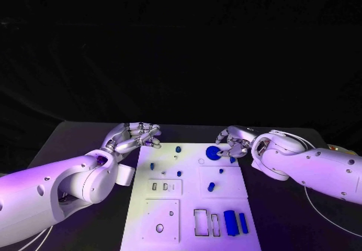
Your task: Assemble the parts on the task board
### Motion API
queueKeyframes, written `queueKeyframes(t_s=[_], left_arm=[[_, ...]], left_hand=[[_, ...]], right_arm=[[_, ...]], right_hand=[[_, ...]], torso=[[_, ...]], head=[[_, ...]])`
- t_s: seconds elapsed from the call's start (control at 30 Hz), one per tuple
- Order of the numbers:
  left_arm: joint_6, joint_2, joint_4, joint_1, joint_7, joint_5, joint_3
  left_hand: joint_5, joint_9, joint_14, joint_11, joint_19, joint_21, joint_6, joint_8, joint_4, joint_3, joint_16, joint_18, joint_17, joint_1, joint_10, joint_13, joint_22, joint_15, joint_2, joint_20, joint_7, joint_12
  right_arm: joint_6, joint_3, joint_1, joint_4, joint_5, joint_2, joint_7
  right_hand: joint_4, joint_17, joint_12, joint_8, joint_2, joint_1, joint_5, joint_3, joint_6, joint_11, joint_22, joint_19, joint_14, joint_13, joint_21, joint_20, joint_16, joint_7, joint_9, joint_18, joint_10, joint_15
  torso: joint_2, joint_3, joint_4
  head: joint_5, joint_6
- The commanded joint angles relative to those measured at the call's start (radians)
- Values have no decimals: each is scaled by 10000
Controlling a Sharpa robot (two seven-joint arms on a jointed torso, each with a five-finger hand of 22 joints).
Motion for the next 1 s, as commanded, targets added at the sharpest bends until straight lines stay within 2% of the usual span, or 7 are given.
queueKeyframes(t_s=[0.03,0.37,0.63,1.0], left_arm=[[205,15,19,11,117,40,8],[209,14,15,11,103,40,8],[213,19,11,11,99,40,8],[222,14,10,12,90,40,8]], left_hand=[[-53,17,-54,4,-28,31,-3,-31,-15,63,57,180,11,41,26,14,9,17,8,-9,-7,-68],[-53,17,-54,4,-28,31,-3,-31,-15,63,57,180,11,41,26,14,9,17,8,-9,-7,-68],[-53,17,-54,4,-28,31,-3,-31,-15,63,57,180,11,41,26,14,9,17,8,-9,-7,-68],[-56,21,-92,0,-62,59,-7,-39,-10,80,63,179,49,46,36,14,25,18,1,-8,-16,-91]], right_arm=[[285,-7,-29,-8,56,53,-1],[361,-28,-78,-66,98,192,1],[336,-40,-113,-243,128,351,8],[252,-47,-173,-439,173,490,29]], right_hand=[[9,1571,88,65,-7,109,42,-44,-52,15,386,73,840,648,81,10,65,11,12,-164,82,95],[35,1579,153,73,12,99,34,-58,-65,22,422,90,842,708,104,17,69,18,21,-171,107,102],[63,1610,192,85,49,92,28,-61,-66,27,460,110,847,743,130,22,79,22,30,-179,118,108],[84,1590,241,109,120,121,50,-35,-54,30,466,107,843,788,130,29,77,26,45,-178,132,114]], torso=[[-3,4,-5],[-9,7,-25],[-3,8,-1],[0,7,-22]], head=[[15,-31],[36,-54],[26,-65],[53,-106]])
